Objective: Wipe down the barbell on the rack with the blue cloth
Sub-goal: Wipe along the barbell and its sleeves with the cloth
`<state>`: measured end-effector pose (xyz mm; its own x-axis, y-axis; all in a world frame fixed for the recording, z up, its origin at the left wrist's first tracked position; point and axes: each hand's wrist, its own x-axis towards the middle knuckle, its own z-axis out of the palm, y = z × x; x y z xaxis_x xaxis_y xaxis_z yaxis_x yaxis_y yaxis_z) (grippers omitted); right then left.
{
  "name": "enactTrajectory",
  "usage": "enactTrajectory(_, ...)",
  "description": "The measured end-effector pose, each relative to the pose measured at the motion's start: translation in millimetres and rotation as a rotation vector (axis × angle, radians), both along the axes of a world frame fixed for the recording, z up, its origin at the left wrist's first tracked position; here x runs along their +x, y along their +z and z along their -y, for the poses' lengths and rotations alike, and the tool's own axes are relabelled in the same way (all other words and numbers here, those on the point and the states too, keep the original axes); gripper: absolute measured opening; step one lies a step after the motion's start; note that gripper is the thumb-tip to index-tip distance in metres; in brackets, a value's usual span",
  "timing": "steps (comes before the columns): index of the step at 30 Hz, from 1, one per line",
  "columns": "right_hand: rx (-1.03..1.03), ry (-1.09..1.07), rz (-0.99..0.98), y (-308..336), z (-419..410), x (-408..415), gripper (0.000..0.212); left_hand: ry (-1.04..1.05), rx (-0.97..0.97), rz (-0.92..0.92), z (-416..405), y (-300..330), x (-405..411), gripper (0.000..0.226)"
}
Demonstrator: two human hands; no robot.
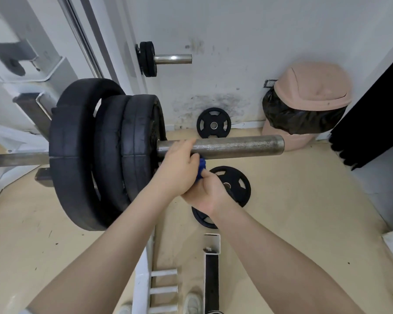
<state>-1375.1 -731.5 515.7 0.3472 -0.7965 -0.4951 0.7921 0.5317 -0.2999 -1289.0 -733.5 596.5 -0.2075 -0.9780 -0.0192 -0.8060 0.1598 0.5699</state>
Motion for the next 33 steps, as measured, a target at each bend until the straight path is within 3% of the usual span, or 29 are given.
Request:
enactTrajectory(2,-0.068,0.051,-0.029,1.6,-12.2,-10.1,0.039,-0.074,-0.067,-0.204,-14.7,12.7,2.7,0.042)
enactTrajectory(5,-0.127,0.055,-0.047,15.5,-17.1,-27.4,0.036,-0.190,-0.183,-0.295,-30.5,23.6,18.7,0.040)
enactTrajectory(9,-0.200,0.158,-0.191,57.5,-16.8,-29.3,0.032,-0.267,-0.290,-0.270,-41.9,42.7,48.4,0.045)
enactTrajectory(13,-0.353,0.426,-0.238,83.8,-30.3,-11.9,0.052,-0.382,-0.279,-0.200,-52.5,57.0,79.0,0.052)
enactTrajectory(16,-0.412,0.482,-0.215,95.9,-35.4,14.4,0.055,-0.482,-0.277,-0.115,-55.3,60.7,106.7,0.055)
enactTrajectory(20,-0.531,0.475,-0.325,122.3,-41.9,65.5,0.052,-0.429,-0.381,-0.156,-59.5,69.2,159.4,0.053)
enactTrajectory(24,-0.617,0.523,-0.466,142.8,-59.9,130.9,0.032,-0.353,-0.399,-0.310,-70.6,71.0,231.8,0.049)
enactTrajectory(29,-0.757,0.549,-0.748,136.8,-68.8,225.3,0.026,-0.209,-0.270,-0.253,-88.2,61.5,336.4,0.024)
enactTrajectory(33,-0.850,0.473,-0.993,125.9,-69.0,311.9,0.023,-0.088,-0.238,-0.183,-107.2,45.4,429.4,0.027)
